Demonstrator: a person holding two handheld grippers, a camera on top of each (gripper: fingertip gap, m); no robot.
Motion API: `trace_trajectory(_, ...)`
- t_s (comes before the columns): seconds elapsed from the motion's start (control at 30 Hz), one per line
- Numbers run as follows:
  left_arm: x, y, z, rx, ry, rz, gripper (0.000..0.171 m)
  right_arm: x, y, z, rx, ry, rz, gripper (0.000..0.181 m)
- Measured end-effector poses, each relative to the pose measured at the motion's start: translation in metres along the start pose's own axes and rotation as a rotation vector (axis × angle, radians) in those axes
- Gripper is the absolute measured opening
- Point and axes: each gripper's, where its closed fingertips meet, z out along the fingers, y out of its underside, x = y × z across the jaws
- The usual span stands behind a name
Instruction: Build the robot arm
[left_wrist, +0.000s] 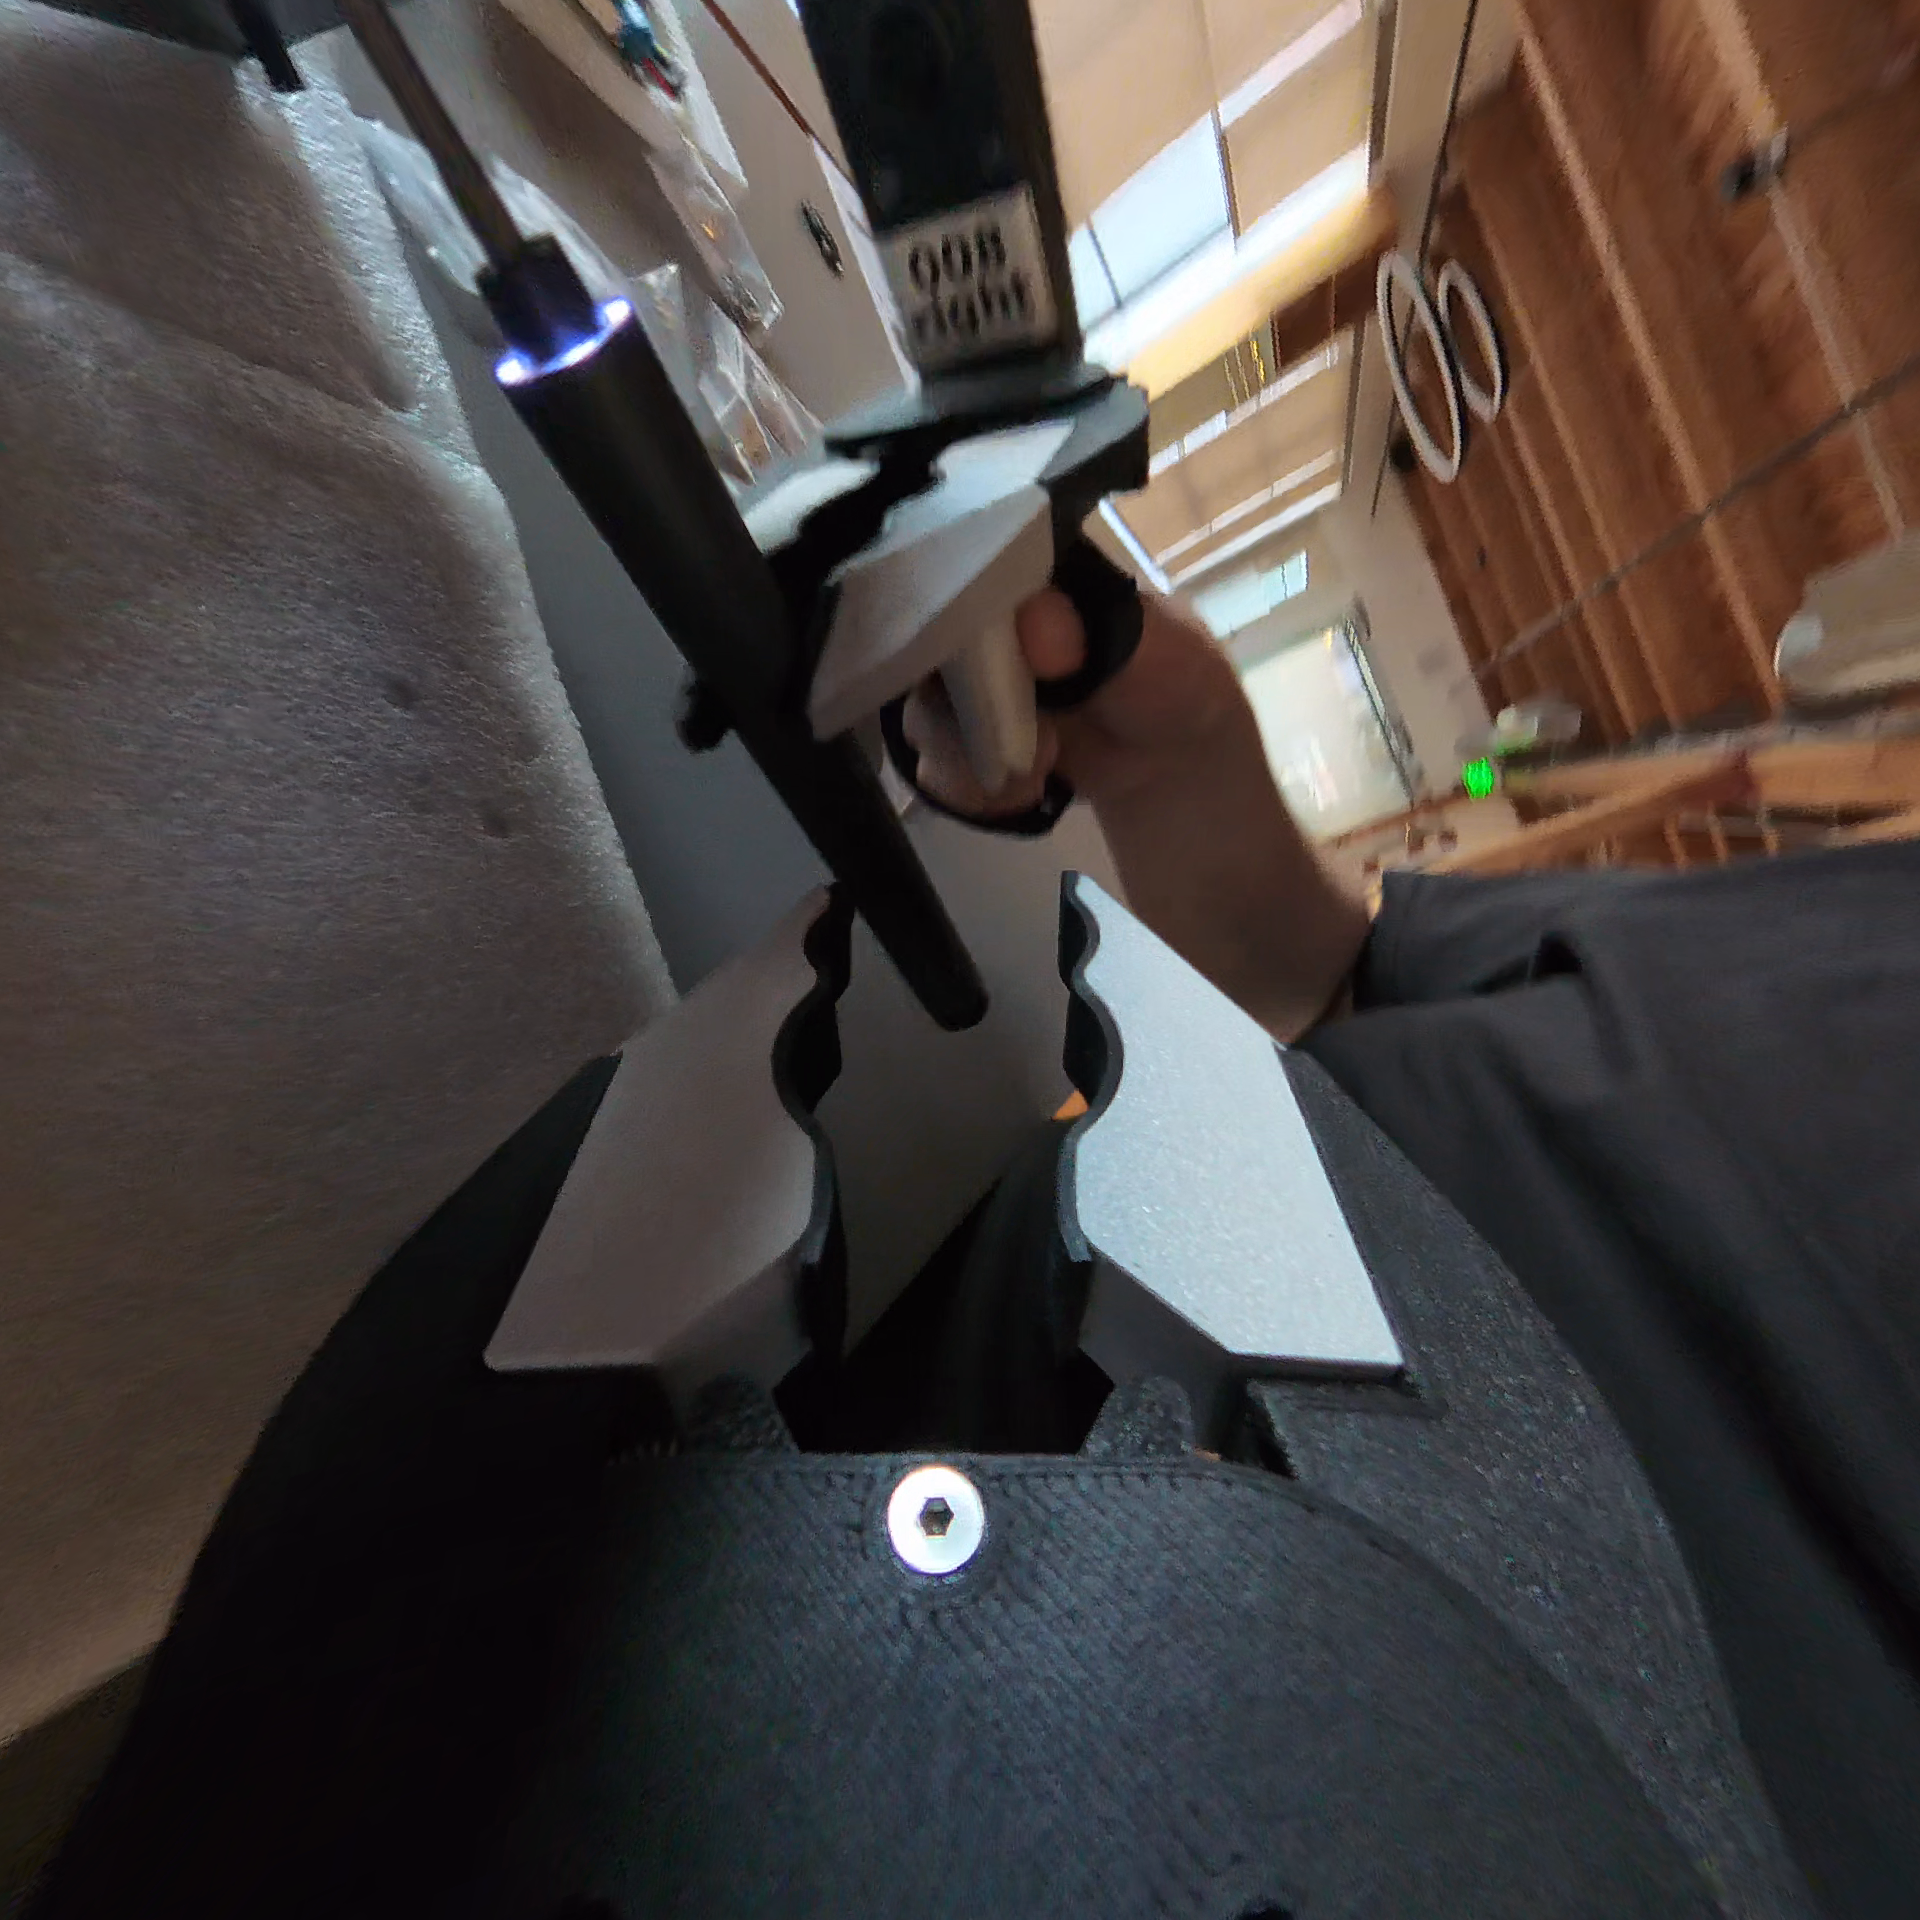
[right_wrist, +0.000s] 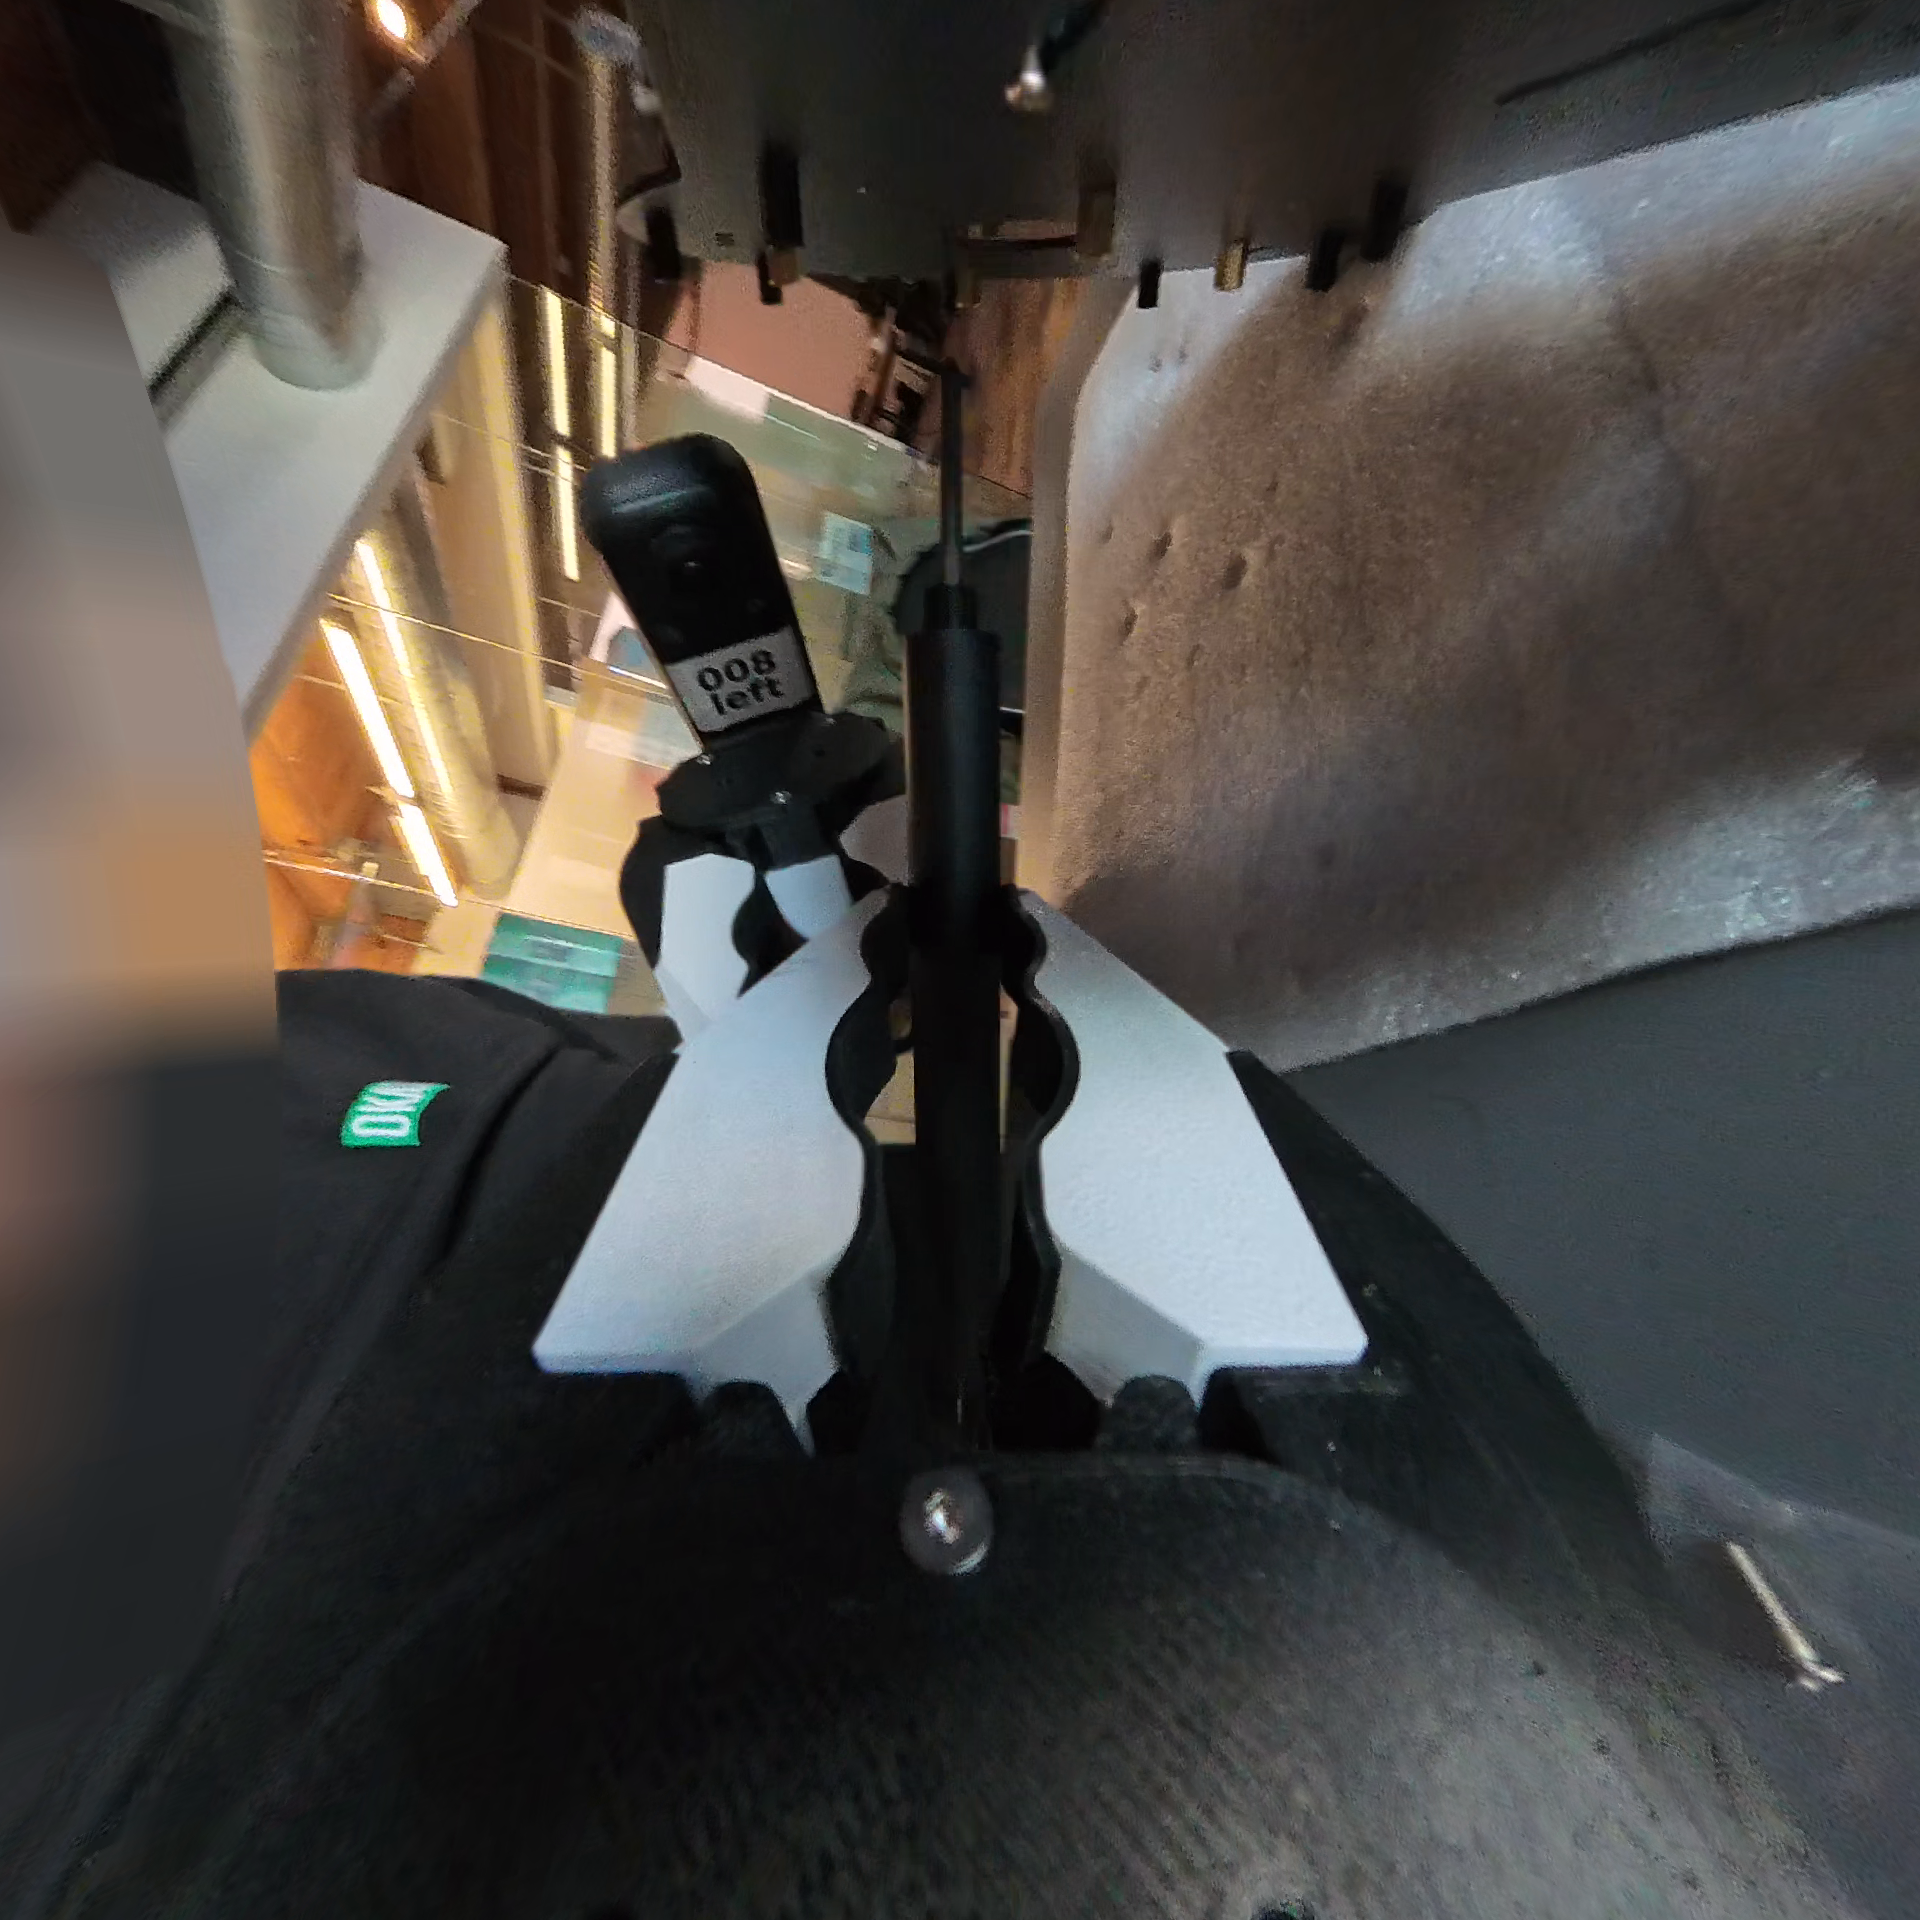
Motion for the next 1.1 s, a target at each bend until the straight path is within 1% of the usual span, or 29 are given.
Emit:
trace_trajectory(0.07,0.0,0.003,0.0,0.012,-0.023,-0.016,0.038,-0.004,0.004,0.0,0.014,-0.053,0.009,0.016)
trace_trajectory(0.2,0.003,0.014,-0.004,0.046,-0.066,-0.027,0.036,-0.006,0.005,-0.003,0.033,-0.075,-0.016,0.015)
trace_trajectory(0.27,0.005,0.019,-0.003,0.053,-0.071,-0.029,0.037,-0.014,0.002,-0.004,0.055,-0.118,-0.008,0.015)
trace_trajectory(0.33,0.007,0.018,-0.002,0.081,-0.06,-0.025,0.042,-0.03,0.001,-0.004,0.081,-0.205,-0.001,0.015)
trace_trajectory(0.47,0.028,0.009,-0.002,0.176,0.133,-0.055,0.045,-0.054,-0.003,-0.004,0.181,-0.312,0.061,0.015)
trace_trajectory(0.53,0.034,0.008,-0.001,0.183,0.21,-0.079,0.044,-0.057,-0.002,-0.003,0.235,-0.302,0.066,0.015)
trace_trajectory(0.57,0.037,0.009,-0.001,0.181,0.241,-0.081,0.036,-0.055,-0.003,-0.002,0.27,-0.28,0.057,0.015)
trace_trajectory(0.6,0.039,0.011,-0.001,0.171,0.271,-0.078,0.017,-0.055,-0.003,-0.003,0.296,-0.266,0.048,0.015)
trace_trajectory(0.63,0.039,0.012,0.0,0.158,0.282,-0.089,0.017,-0.053,-0.002,-0.003,0.311,-0.258,0.047,0.015)
trace_trajectory(0.73,0.035,0.022,-0.001,0.09,0.289,-0.122,0.016,-0.049,0.003,-0.005,0.31,-0.255,0.03,0.017)
trace_trajectory(0.8,0.033,0.027,-0.001,0.05,0.283,-0.166,0.016,-0.048,0.004,-0.009,0.326,-0.271,0.047,0.025)
trace_trajectory(0.83,0.034,0.028,0.0,0.042,0.277,-0.186,0.016,-0.045,0.005,-0.01,0.327,-0.27,0.06,0.023)
trace_trajectory(0.87,0.036,0.028,0.001,0.044,0.277,-0.207,0.016,-0.042,0.006,-0.011,0.325,-0.259,0.067,0.015)
trace_trajectory(0.93,0.039,0.028,0.007,0.06,0.262,-0.225,0.016,-0.044,0.008,-0.014,0.301,-0.288,0.075,0.015)
trace_trajectory(1.03,0.045,0.023,0.019,0.132,0.263,-0.256,0.017,-0.045,0.009,-0.022,0.231,-0.331,0.058,0.016)
trace_trajectory(1.1,0.043,0.023,0.027,0.179,0.24,-0.272,0.017,-0.041,0.01,-0.025,0.18,-0.334,0.063,0.016)
